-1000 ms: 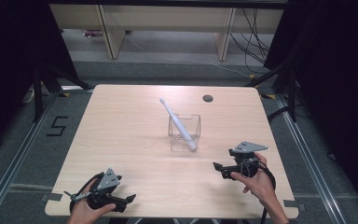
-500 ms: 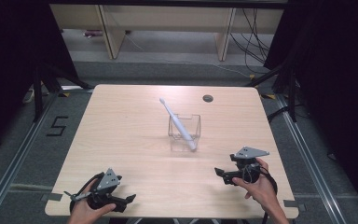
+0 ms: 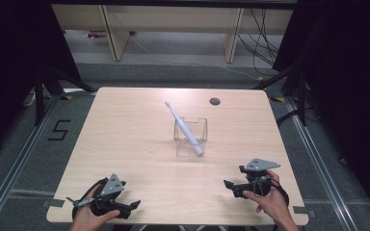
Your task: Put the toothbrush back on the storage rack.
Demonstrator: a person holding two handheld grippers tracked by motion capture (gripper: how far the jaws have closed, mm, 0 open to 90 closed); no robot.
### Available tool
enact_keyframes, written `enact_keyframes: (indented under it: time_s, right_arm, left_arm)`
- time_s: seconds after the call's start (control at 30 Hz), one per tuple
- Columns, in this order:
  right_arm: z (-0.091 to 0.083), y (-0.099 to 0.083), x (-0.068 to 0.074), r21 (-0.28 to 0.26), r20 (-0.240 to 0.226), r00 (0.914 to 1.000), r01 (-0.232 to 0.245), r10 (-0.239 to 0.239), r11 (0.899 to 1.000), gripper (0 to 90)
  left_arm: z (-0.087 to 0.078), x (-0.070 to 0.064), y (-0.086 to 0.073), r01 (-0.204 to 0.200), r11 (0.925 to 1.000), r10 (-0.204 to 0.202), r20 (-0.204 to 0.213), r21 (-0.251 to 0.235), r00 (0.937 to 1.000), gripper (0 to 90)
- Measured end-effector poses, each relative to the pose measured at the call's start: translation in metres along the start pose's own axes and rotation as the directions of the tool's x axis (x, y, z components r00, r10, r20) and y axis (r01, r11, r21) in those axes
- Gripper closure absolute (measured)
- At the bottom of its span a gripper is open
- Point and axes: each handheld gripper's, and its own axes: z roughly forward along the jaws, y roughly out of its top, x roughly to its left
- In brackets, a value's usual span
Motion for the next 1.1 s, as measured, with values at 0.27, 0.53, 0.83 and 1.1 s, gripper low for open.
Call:
enact_keyframes:
  time_s: [0.27, 0.53, 0.83, 1.1]
  right_arm:
    - [-0.002, -0.009, 0.002, -0.004, -0.004, 1.0, 0.008, -0.008, 1.0, 16.5]
    - [-0.002, -0.016, 0.004, 0.008, -0.018, 0.9995, 0.025, -0.025, 1.0, 16.5]
    - [-0.01, -0.023, 0.007, 0.029, 0.009, 0.9991, 0.041, -0.041, 0.999, 16.5]
    - [-0.012, -0.029, 0.009, 0.041, 0.02, 0.9991, 0.037, -0.038, 0.998, 16.6]
  left_arm:
    - [0.0, 0.0, 0.0, 0.001, 1.0, -0.001, 0.002, -0.001, 1.0, 14.7]
    - [0.0, 0.0, 0.0, 0.0, 1.0, 0.0, 0.001, 0.001, 1.0, 14.7]
    - [0.0, 0.0, 0.0, -0.003, 1.0, 0.003, -0.002, -0.001, 1.0, 14.7]
    - [0.0, 0.0, 0.0, -0.005, 1.0, 0.005, -0.003, 0.001, 1.0, 14.7]
